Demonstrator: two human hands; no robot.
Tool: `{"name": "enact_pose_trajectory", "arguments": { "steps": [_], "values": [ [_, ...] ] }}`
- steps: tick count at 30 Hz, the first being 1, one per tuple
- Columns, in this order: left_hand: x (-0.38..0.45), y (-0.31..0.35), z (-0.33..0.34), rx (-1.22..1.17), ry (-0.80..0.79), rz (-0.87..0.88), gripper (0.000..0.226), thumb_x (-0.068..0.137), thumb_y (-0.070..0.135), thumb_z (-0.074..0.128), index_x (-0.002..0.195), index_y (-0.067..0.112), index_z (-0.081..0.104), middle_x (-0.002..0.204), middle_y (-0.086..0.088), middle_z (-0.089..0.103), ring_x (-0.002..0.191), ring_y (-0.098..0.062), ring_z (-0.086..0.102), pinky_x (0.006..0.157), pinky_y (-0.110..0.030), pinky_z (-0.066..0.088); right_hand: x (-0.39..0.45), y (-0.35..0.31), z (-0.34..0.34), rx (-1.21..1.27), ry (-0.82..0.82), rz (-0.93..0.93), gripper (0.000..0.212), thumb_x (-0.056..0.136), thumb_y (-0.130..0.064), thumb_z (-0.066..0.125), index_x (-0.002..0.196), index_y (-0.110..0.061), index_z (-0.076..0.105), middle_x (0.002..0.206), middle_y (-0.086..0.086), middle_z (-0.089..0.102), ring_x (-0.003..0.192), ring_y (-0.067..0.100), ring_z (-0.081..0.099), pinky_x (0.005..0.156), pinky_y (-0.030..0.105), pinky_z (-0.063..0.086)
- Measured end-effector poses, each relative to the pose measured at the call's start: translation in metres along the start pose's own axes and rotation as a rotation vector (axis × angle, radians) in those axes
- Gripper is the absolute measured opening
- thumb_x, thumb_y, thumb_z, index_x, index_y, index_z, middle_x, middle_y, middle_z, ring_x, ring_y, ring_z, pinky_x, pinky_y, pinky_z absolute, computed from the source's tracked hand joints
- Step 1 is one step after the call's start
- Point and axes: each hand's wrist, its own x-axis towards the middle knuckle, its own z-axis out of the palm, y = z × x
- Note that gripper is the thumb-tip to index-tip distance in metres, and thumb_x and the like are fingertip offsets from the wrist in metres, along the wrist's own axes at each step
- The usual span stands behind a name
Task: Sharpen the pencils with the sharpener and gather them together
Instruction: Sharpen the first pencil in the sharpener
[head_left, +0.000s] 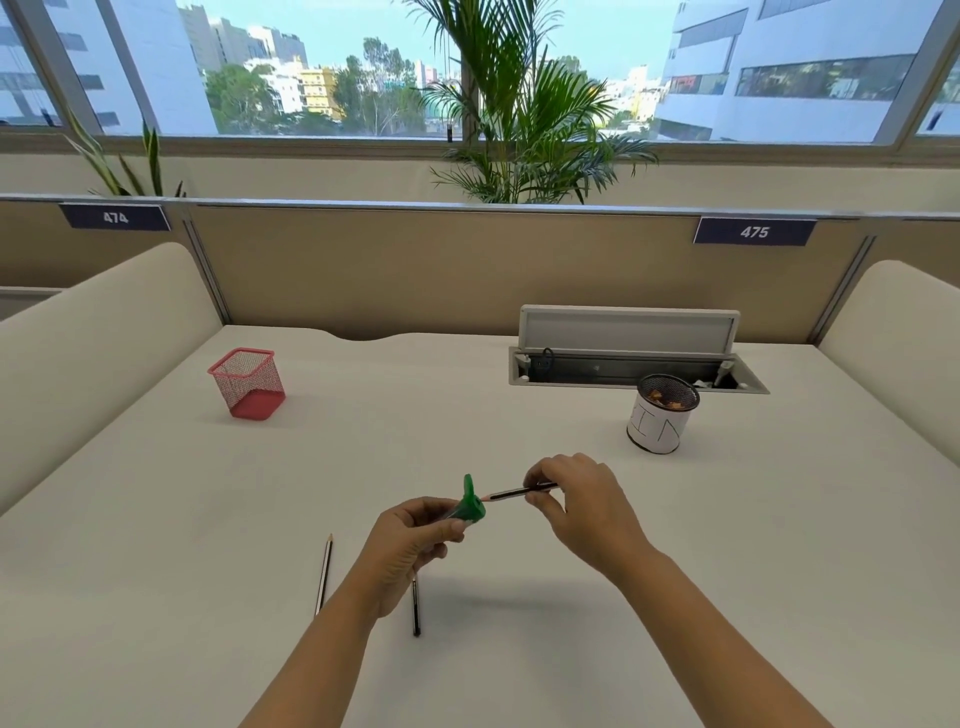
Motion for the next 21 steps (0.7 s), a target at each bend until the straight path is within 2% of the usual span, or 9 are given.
{"name": "enact_pose_trajectory", "arguments": {
  "steps": [5, 9, 12, 14, 16, 19, 21],
  "values": [
    [0.001, 0.001, 0.001, 0.047, -0.015, -0.022, 0.02, 0.073, -0.006, 0.069, 0.092, 0.001, 0.069, 0.079, -0.01, 0.07, 0.066, -0.017, 0.06, 0.06, -0.024, 0.045, -0.003, -0.003, 0.003, 0.022, 0.005, -0.046, 0.009, 0.087, -0.025, 0.061, 0.093, -0.021, 0.066, 0.09, -0.009, 0.068, 0.088, 0.015, 0.055, 0.078, 0.029, 0.039],
    [0.003, 0.005, 0.003, 0.051, 0.011, -0.017, 0.027, 0.072, -0.004, 0.071, 0.098, 0.0, 0.067, 0.081, -0.012, 0.071, 0.062, -0.016, 0.062, 0.055, -0.021, 0.046, -0.006, -0.005, 0.005, 0.035, 0.015, -0.085, 0.008, 0.086, -0.023, 0.062, 0.091, -0.019, 0.067, 0.086, -0.007, 0.068, 0.081, 0.014, 0.056, 0.071, 0.021, 0.039],
    [0.007, 0.005, 0.007, -0.088, 0.137, -0.01, 0.028, 0.07, 0.001, 0.073, 0.095, 0.008, 0.063, 0.076, -0.009, 0.069, 0.058, -0.015, 0.06, 0.052, -0.021, 0.043, -0.012, -0.006, 0.011, 0.013, 0.055, -0.068, 0.008, 0.083, -0.028, 0.061, 0.085, -0.022, 0.066, 0.077, -0.011, 0.067, 0.068, 0.008, 0.056, 0.059, 0.014, 0.036],
    [0.01, 0.004, 0.013, -0.218, 0.197, -0.025, 0.024, 0.065, 0.01, 0.075, 0.084, 0.013, 0.061, 0.073, -0.005, 0.069, 0.062, -0.014, 0.06, 0.052, -0.022, 0.038, -0.017, -0.01, 0.019, 0.013, 0.078, -0.052, 0.008, 0.08, -0.03, 0.06, 0.081, -0.024, 0.065, 0.071, -0.013, 0.065, 0.061, 0.006, 0.056, 0.054, 0.015, 0.039],
    [0.012, 0.002, 0.019, -0.301, 0.23, -0.052, 0.015, 0.069, 0.015, 0.073, 0.079, 0.015, 0.062, 0.071, -0.002, 0.07, 0.07, -0.014, 0.06, 0.056, -0.024, 0.037, -0.023, -0.014, 0.029, 0.02, 0.11, -0.039, 0.006, 0.078, -0.029, 0.061, 0.079, -0.024, 0.064, 0.067, -0.014, 0.064, 0.056, 0.004, 0.055, 0.05, 0.014, 0.039],
    [0.013, 0.004, 0.027, -0.413, 0.226, -0.078, 0.003, 0.08, 0.012, 0.065, 0.083, 0.011, 0.063, 0.068, -0.003, 0.073, 0.076, -0.018, 0.062, 0.066, -0.026, 0.045, -0.028, -0.018, 0.037, -0.013, 0.177, -0.014, 0.005, 0.077, -0.026, 0.061, 0.076, -0.023, 0.065, 0.061, -0.014, 0.063, 0.048, 0.003, 0.053, 0.043, 0.011, 0.038],
    [0.013, 0.005, 0.029, -0.458, 0.195, -0.083, 0.006, 0.081, 0.009, 0.064, 0.087, 0.007, 0.064, 0.071, -0.007, 0.073, 0.076, -0.021, 0.066, 0.07, -0.028, 0.053, -0.03, -0.019, 0.041, -0.067, 0.203, 0.013, 0.017, 0.08, -0.03, 0.052, 0.074, -0.023, 0.067, 0.057, -0.013, 0.062, 0.044, 0.004, 0.054, 0.039, 0.014, 0.039]
  ]
}}
